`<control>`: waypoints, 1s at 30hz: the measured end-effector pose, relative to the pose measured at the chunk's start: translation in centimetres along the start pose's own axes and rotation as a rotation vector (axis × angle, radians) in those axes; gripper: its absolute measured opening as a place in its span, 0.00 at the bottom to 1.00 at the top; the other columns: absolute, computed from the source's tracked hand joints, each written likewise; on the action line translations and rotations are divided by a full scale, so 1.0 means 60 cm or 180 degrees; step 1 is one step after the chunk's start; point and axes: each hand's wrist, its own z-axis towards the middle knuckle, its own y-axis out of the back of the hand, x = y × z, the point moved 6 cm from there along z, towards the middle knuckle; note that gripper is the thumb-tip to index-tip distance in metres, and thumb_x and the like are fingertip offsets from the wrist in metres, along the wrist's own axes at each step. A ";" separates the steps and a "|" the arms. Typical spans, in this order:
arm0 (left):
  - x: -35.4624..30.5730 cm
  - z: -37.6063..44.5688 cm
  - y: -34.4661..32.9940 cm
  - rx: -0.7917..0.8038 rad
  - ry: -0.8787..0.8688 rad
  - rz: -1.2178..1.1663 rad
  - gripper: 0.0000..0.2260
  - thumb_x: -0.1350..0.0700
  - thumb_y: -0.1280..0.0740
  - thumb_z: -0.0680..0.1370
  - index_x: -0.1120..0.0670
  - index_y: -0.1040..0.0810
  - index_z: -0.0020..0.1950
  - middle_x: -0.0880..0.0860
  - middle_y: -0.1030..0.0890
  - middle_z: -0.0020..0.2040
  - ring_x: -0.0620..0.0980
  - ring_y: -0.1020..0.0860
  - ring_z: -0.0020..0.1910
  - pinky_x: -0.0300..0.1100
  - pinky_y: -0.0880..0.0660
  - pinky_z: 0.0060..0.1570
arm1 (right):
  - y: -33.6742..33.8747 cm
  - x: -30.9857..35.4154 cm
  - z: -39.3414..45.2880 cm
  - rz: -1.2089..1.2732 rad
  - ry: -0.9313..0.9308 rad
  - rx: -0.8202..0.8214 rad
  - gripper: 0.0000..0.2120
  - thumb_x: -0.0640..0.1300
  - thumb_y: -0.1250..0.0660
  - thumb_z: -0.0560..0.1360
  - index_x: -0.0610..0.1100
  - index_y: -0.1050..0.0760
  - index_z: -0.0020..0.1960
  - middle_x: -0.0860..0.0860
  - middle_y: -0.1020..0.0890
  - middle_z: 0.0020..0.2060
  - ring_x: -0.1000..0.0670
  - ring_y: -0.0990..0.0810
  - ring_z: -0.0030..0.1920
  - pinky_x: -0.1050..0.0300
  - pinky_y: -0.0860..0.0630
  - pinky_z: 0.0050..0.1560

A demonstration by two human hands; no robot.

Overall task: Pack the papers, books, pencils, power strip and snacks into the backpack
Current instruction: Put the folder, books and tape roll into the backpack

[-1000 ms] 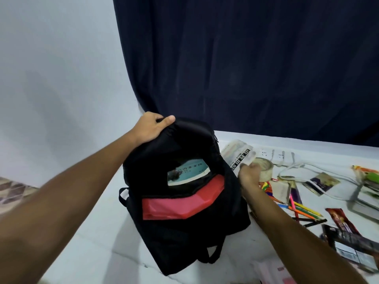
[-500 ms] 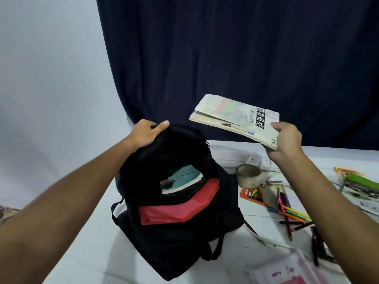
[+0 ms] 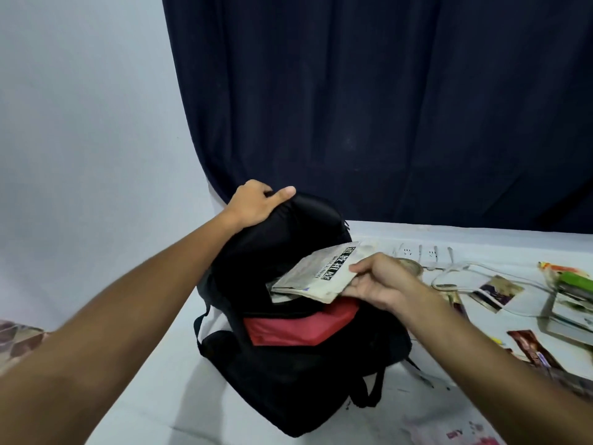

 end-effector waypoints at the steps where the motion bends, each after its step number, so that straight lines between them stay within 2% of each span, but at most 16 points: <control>1: -0.006 -0.002 -0.003 0.0002 -0.0036 0.0035 0.30 0.31 0.36 0.72 0.59 0.32 0.32 0.53 0.31 0.27 0.49 0.30 0.29 0.42 0.31 0.35 | -0.008 -0.016 0.014 0.0197 -0.0008 -0.0037 0.23 0.25 0.54 0.76 0.34 0.33 0.66 0.34 0.25 0.62 0.32 0.28 0.65 0.28 0.35 0.58; 4: -0.020 -0.009 -0.013 0.0025 -0.0146 0.0131 0.29 0.32 0.36 0.71 0.57 0.36 0.30 0.50 0.33 0.25 0.47 0.32 0.27 0.42 0.32 0.32 | -0.025 -0.059 0.065 0.0629 0.0037 -0.0373 0.24 0.24 0.53 0.76 0.36 0.34 0.68 0.33 0.26 0.64 0.32 0.28 0.65 0.26 0.36 0.58; 6: -0.028 -0.015 -0.017 0.0010 -0.0245 0.0173 0.29 0.31 0.36 0.71 0.56 0.39 0.29 0.49 0.35 0.25 0.46 0.34 0.25 0.41 0.34 0.30 | -0.037 -0.075 0.092 0.0711 0.0189 -0.0613 0.21 0.24 0.52 0.77 0.36 0.31 0.64 0.34 0.24 0.60 0.32 0.26 0.62 0.27 0.33 0.56; 8: -0.031 -0.022 -0.018 -0.0009 -0.0312 0.0174 0.29 0.32 0.36 0.71 0.55 0.40 0.29 0.49 0.36 0.25 0.46 0.35 0.25 0.41 0.36 0.30 | -0.043 -0.090 0.118 0.0648 0.0315 -0.0843 0.20 0.24 0.52 0.77 0.37 0.29 0.60 0.36 0.23 0.55 0.34 0.23 0.57 0.30 0.29 0.53; 11: -0.028 -0.032 -0.019 -0.0023 -0.0356 0.0141 0.29 0.32 0.36 0.71 0.55 0.41 0.29 0.49 0.37 0.25 0.47 0.36 0.25 0.41 0.35 0.30 | -0.044 -0.111 0.152 0.0302 0.0326 -0.1029 0.19 0.25 0.50 0.77 0.35 0.29 0.63 0.37 0.21 0.55 0.37 0.20 0.52 0.36 0.24 0.47; 13: -0.022 -0.035 -0.018 -0.0039 -0.0354 0.0129 0.29 0.32 0.36 0.71 0.55 0.41 0.29 0.49 0.37 0.25 0.47 0.36 0.26 0.42 0.35 0.31 | -0.043 -0.121 0.164 -0.0018 0.0259 -0.0966 0.16 0.26 0.47 0.77 0.33 0.30 0.62 0.36 0.20 0.51 0.38 0.19 0.47 0.40 0.21 0.41; 15: -0.016 -0.038 -0.016 -0.0062 -0.0344 0.0113 0.29 0.33 0.35 0.71 0.55 0.41 0.29 0.49 0.38 0.25 0.48 0.36 0.26 0.43 0.35 0.31 | -0.044 -0.120 0.158 -0.0347 0.0208 -0.0864 0.11 0.27 0.44 0.78 0.33 0.31 0.59 0.34 0.21 0.45 0.38 0.19 0.39 0.46 0.19 0.30; 16: -0.013 -0.038 -0.015 -0.0072 -0.0344 0.0094 0.29 0.32 0.36 0.71 0.55 0.41 0.29 0.50 0.38 0.25 0.48 0.36 0.26 0.44 0.35 0.32 | -0.045 -0.116 0.154 -0.0590 0.0174 -0.0798 0.09 0.28 0.41 0.78 0.33 0.31 0.58 0.32 0.21 0.46 0.38 0.20 0.36 0.49 0.20 0.25; 18: -0.009 -0.039 -0.013 -0.0072 -0.0341 0.0055 0.30 0.30 0.37 0.69 0.56 0.40 0.30 0.51 0.37 0.26 0.48 0.36 0.27 0.44 0.34 0.32 | -0.045 -0.108 0.146 -0.1058 0.0047 -0.0579 0.09 0.29 0.39 0.78 0.30 0.31 0.58 0.27 0.22 0.50 0.37 0.19 0.32 0.53 0.21 0.23; 20: -0.008 -0.038 -0.013 -0.0057 -0.0336 0.0021 0.31 0.28 0.38 0.67 0.57 0.37 0.31 0.53 0.36 0.27 0.48 0.35 0.27 0.45 0.33 0.33 | -0.043 -0.096 0.131 -0.1696 -0.0108 -0.0425 0.11 0.30 0.38 0.77 0.29 0.32 0.58 0.27 0.21 0.44 0.38 0.18 0.27 0.54 0.22 0.23; 21: -0.009 -0.038 -0.012 -0.0046 -0.0331 0.0000 0.32 0.27 0.39 0.66 0.57 0.37 0.31 0.53 0.35 0.27 0.49 0.34 0.28 0.45 0.33 0.33 | -0.043 -0.086 0.120 -0.2279 -0.0061 -0.0439 0.11 0.32 0.36 0.75 0.30 0.31 0.57 0.29 0.20 0.40 0.37 0.17 0.28 0.54 0.21 0.25; 22: -0.009 -0.039 -0.012 -0.0033 -0.0330 -0.0020 0.32 0.26 0.40 0.65 0.57 0.37 0.31 0.53 0.35 0.27 0.49 0.34 0.28 0.45 0.33 0.33 | -0.042 -0.070 0.107 -0.3188 0.0122 -0.0547 0.11 0.34 0.36 0.74 0.32 0.30 0.55 0.31 0.19 0.39 0.37 0.16 0.33 0.53 0.19 0.30; 24: -0.012 -0.040 -0.011 -0.0026 -0.0349 -0.0040 0.32 0.26 0.40 0.64 0.57 0.38 0.31 0.53 0.36 0.27 0.49 0.35 0.28 0.44 0.33 0.32 | -0.056 -0.038 0.082 -0.5280 0.0810 -0.0859 0.13 0.38 0.36 0.73 0.36 0.28 0.56 0.37 0.19 0.50 0.38 0.17 0.50 0.52 0.21 0.46; 25: -0.012 -0.041 -0.012 -0.0023 -0.0365 -0.0036 0.31 0.27 0.39 0.65 0.56 0.39 0.31 0.52 0.37 0.27 0.49 0.36 0.27 0.44 0.34 0.32 | -0.074 -0.036 0.073 -0.5923 0.1167 -0.0833 0.14 0.41 0.35 0.73 0.38 0.27 0.58 0.39 0.21 0.55 0.38 0.20 0.56 0.51 0.24 0.52; 28: -0.014 -0.042 -0.011 -0.0010 -0.0384 -0.0007 0.31 0.27 0.39 0.66 0.54 0.43 0.30 0.50 0.40 0.25 0.48 0.38 0.27 0.42 0.36 0.31 | -0.119 -0.088 0.080 -0.6570 0.1542 0.0061 0.17 0.48 0.32 0.72 0.43 0.25 0.59 0.40 0.25 0.61 0.38 0.27 0.63 0.48 0.28 0.60; 30: -0.014 -0.044 -0.010 -0.0005 -0.0381 0.0007 0.31 0.26 0.40 0.65 0.54 0.43 0.30 0.50 0.39 0.25 0.48 0.38 0.26 0.43 0.36 0.31 | -0.125 -0.139 0.113 -0.6956 0.1137 0.0490 0.23 0.54 0.35 0.75 0.48 0.31 0.68 0.39 0.34 0.70 0.35 0.37 0.70 0.40 0.36 0.66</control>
